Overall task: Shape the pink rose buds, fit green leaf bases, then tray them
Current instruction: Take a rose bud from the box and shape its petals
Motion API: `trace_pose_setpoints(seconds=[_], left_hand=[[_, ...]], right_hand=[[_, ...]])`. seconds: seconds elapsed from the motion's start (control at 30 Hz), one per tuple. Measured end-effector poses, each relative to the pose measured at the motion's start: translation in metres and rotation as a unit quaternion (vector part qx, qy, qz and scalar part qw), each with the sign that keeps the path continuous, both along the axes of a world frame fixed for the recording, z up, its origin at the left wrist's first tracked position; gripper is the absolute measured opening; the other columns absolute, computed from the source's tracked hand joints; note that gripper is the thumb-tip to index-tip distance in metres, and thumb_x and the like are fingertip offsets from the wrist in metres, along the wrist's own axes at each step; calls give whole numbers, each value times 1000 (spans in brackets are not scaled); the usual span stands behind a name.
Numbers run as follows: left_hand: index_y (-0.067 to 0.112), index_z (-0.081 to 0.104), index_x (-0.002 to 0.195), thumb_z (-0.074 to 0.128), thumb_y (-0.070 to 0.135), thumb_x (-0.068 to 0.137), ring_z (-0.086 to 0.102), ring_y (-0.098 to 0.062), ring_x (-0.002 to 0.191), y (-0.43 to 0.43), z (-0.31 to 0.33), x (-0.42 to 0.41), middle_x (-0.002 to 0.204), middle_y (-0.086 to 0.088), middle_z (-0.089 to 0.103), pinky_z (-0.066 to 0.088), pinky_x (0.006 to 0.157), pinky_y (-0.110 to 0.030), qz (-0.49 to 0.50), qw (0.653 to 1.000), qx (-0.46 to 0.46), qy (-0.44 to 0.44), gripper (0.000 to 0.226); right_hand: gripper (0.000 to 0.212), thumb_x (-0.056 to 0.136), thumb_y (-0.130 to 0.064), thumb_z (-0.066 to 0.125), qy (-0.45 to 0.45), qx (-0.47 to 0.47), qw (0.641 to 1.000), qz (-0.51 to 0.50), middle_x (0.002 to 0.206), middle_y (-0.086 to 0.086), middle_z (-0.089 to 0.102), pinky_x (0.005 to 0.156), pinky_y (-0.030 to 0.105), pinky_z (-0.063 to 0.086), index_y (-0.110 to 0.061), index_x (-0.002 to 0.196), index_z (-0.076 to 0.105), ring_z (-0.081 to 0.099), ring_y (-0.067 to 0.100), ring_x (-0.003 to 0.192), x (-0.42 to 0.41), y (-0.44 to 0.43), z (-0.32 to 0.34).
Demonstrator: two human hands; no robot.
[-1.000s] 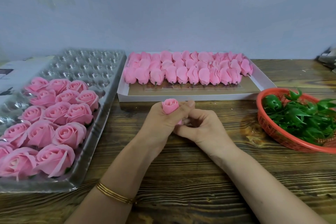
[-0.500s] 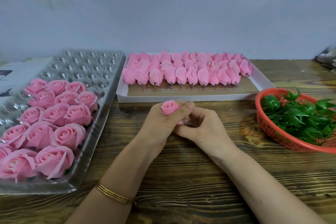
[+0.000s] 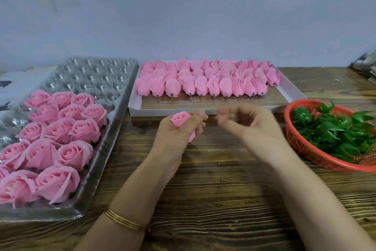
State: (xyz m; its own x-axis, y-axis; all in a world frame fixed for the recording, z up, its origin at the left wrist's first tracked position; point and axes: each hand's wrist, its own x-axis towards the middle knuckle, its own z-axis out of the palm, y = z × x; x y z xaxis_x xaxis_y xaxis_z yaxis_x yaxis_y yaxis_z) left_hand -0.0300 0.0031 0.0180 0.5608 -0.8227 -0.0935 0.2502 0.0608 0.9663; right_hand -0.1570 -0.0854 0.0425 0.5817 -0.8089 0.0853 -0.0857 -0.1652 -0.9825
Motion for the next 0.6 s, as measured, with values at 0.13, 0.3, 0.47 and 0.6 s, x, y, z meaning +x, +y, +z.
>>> trace_pose_setpoints(seconds=[0.13,0.3,0.47,0.6], left_hand=[[20,76,69,68,44,70,62,-10,71,2,2,1,77,-5,70,53,76,-26,-13,999,10,-29,26],[20,74,65,66,44,74,57,-8,62,2,2,1,66,-2,65,49,64,-23,-14,999,15,-49,27],[21,68,60,67,46,74,53,-7,59,1,1,3,62,1,60,47,64,-23,-11,998,21,-54,28],[19,64,60,67,45,72,52,-7,59,0,0,3,65,-1,62,47,66,-26,-7,999,14,-44,29]], right_hand=[[18,85,1,70,-40,-29,996,-75,78,2,69,70,16,52,-17,89,72,60,7,68,-24,-23,14],[16,85,-5,71,-31,-79,980,-180,74,-1,68,60,12,49,-21,87,72,57,4,60,-56,-47,31],[14,72,-38,67,64,-110,941,-315,73,-27,68,69,29,56,-50,77,68,65,-3,71,-90,-80,27],[24,58,-55,59,138,-136,896,-399,76,-22,67,86,44,57,-63,82,59,69,9,85,-130,-156,-9]])
